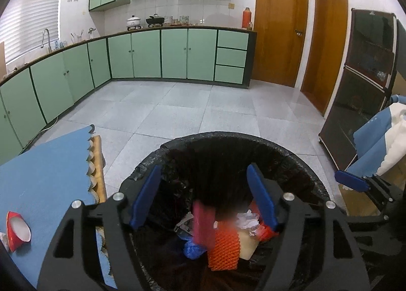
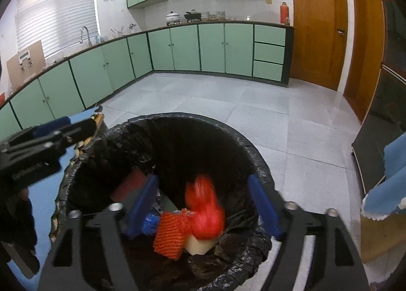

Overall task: Collect trash
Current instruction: 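Open both tools to drop the scouring pad and red bag into the bin, then return both tools to the mat and grasp the white tissue with the left tool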

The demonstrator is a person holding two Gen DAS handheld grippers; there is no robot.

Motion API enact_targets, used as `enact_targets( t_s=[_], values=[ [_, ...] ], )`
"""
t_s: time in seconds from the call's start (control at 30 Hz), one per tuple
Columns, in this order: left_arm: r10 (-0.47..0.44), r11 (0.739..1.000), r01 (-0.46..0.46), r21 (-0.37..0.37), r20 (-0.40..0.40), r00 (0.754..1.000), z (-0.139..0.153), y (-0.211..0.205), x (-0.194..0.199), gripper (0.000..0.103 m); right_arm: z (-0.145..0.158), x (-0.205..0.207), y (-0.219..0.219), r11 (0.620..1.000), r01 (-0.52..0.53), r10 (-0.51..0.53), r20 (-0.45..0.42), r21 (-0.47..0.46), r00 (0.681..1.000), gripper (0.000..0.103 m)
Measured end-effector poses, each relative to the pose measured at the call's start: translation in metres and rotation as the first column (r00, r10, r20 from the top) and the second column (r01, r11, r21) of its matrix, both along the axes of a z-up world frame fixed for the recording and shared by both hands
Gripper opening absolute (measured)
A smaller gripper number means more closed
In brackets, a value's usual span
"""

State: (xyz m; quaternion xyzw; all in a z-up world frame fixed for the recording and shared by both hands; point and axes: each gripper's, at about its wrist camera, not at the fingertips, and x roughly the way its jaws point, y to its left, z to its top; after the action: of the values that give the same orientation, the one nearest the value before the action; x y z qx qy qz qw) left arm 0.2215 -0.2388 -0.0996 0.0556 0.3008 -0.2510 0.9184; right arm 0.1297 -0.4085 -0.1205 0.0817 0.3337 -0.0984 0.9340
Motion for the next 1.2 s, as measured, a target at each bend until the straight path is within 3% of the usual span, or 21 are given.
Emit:
enact_targets(
  t_s=[0.13, 0.63, 0.93, 1.2],
  values=[
    [0.02, 1.0, -0.02, -0.02, 0.01, 1.0, 0.01, 0.009, -0.004, 0.071, 0.005, -0.006, 0.0, 1.0, 0.028, -0.028, 0.009, 0.002, 1.0, 0.096],
    [0.17, 0.984, -0.166, -0.07, 0.064, 0.983, 0.048, 0.117, -0.031, 0.075, 0.041, -0.023, 0.059, 0.999, -0.04, 0.038, 0.076, 0.016, 0.996, 0.097],
    [0.313, 0.95, -0.311, -0.034, 0.083, 0.946, 0.047, 0.206, -0.048, 0.075, 0.043, -0.006, 0.14, 0.986, -0.165, 0.162, 0.086, 0.03, 0.983, 0.097],
    [0.463, 0.885, -0.465, 0.002, 0.086, 0.882, 0.041, 0.293, -0.055, 0.075, 0.042, 0.015, 0.209, 0.964, -0.265, 0.262, 0.087, 0.022, 0.961, 0.097]
  ],
)
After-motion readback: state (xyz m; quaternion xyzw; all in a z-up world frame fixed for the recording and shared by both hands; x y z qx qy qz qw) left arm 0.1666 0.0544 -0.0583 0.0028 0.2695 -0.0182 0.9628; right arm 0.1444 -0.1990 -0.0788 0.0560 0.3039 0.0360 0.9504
